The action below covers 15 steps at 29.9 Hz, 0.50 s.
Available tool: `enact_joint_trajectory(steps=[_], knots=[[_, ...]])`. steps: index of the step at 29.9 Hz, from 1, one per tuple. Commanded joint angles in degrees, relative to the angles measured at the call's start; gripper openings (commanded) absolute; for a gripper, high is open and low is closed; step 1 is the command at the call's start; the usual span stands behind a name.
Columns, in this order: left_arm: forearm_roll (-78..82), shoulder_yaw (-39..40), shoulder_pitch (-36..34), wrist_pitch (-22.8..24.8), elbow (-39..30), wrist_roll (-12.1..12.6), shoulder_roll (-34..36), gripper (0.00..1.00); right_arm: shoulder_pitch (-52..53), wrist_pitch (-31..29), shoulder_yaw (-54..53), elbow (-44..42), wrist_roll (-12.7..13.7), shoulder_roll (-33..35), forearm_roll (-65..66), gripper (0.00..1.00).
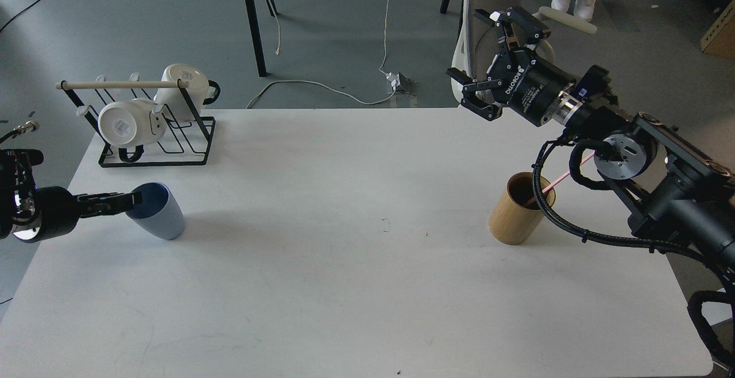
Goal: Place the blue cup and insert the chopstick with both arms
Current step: 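Lower the left gripper to the blue cup and grasp it, then lift the blue cup and carry it toward the table center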
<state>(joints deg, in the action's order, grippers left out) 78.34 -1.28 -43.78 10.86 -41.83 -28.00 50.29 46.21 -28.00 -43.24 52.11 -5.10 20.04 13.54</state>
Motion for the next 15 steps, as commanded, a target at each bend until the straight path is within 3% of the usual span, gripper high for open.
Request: enact_joint_trajectory(steps=[1,4,7,9,15], knots=[[1.0,-0.4,0.2,-0.7,0.0,0.0,0.1,0.39,-0.2,0.0,0.0,0.0,0.0,0.0,0.0,0.99],[1.7,-1.6,0.3,-1.2,-0.1,0.0,0.1,0.28,-0.2,0.0,0.0,-0.1,0.0,0.0,0.0,0.99],[1.7,-2.4,0.3,-2.1,-0.1,0.0,0.1,0.06,-0.4,0.0,0.0,-0.1,0.0,0.0,0.0,0.99],[1.7,-2.4,0.3,-3.3,-0.1,0.0,0.1,0.00,-0.5,0.0,0.0,-0.1,0.0,0.0,0.0,0.99],[1.3,-2.3,-0.3,-4.2,-0.7,0.0,0.4,0.00,-0.7,0.0,0.0,-0.1,0.0,0.0,0.0,0.99]])
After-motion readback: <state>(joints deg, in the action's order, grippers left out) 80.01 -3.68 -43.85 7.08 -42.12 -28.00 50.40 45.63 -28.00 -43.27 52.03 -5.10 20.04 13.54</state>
